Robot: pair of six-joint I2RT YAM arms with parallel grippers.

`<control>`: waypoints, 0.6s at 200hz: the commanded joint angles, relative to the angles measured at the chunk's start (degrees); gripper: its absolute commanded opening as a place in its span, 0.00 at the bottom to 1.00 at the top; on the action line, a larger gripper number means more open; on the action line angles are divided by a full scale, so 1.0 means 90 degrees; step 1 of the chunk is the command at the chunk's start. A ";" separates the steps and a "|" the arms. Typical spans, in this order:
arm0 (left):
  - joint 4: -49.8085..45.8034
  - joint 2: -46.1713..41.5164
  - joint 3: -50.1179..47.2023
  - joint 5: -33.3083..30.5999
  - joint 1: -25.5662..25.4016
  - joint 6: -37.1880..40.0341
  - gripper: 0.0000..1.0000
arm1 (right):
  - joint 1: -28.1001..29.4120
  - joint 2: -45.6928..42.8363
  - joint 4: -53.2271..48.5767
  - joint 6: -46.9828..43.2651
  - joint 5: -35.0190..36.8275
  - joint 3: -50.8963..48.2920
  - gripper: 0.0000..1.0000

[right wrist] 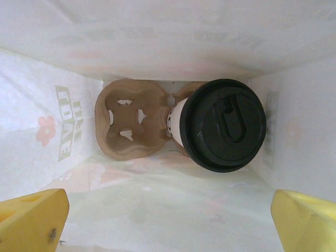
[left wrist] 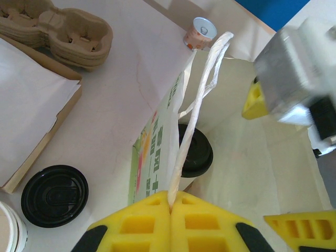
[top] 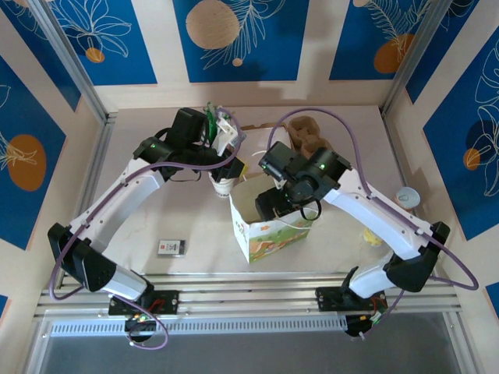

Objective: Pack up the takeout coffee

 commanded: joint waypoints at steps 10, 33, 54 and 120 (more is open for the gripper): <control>-0.0112 -0.0039 0.0217 -0.0039 -0.0075 0.0129 0.00 | 0.0003 -0.0313 -0.0272 -0.0100 0.0189 0.0424 0.99; -0.0123 -0.0073 0.0217 -0.0070 -0.0075 0.0139 0.06 | -0.0062 -0.0335 -0.0302 -0.0151 0.0257 0.0551 0.99; -0.0114 -0.0097 0.0236 -0.0052 -0.0077 0.0139 0.18 | -0.0093 -0.0384 -0.0245 -0.0191 0.0296 0.0647 0.99; -0.0128 -0.0294 0.0472 -0.0167 -0.0077 0.0091 0.49 | -0.0396 -0.0542 0.0078 -0.0347 0.0341 0.0989 0.99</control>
